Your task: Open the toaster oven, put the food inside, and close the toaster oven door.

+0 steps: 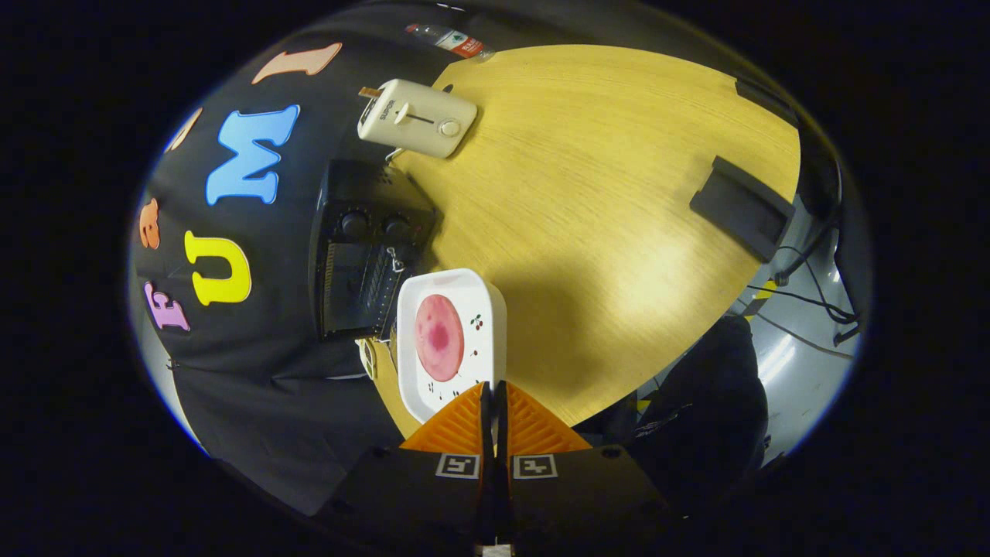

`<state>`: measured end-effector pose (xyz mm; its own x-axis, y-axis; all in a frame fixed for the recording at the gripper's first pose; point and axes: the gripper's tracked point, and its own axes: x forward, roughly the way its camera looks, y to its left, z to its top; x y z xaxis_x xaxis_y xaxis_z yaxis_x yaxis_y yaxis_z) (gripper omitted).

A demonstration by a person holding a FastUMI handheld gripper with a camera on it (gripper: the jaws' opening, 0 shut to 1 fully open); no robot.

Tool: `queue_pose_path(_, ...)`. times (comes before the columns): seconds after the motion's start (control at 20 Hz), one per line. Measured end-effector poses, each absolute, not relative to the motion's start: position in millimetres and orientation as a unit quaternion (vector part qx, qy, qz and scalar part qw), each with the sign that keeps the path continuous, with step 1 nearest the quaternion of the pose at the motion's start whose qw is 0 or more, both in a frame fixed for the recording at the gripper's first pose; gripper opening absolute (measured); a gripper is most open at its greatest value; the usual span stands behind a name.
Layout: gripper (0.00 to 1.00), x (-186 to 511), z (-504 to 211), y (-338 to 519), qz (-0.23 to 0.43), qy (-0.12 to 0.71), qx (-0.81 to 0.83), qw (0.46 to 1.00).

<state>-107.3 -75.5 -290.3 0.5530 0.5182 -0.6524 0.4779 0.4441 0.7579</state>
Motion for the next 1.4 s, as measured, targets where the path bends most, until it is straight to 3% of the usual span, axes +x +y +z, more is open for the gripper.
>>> queue_pose_path(0.45, 0.02, -97.8, -271.8, -20.3, 0.057, 0.490, 0.513, 0.703)
queue_pose_path(0.9, 0.02, -4.2, -269.8, 29.0, 0.080, 0.493, 0.508, 0.702)
queue_pose_path(1.4, 0.02, 88.0, -281.4, 42.8, 0.034, 0.452, 0.580, 0.677)
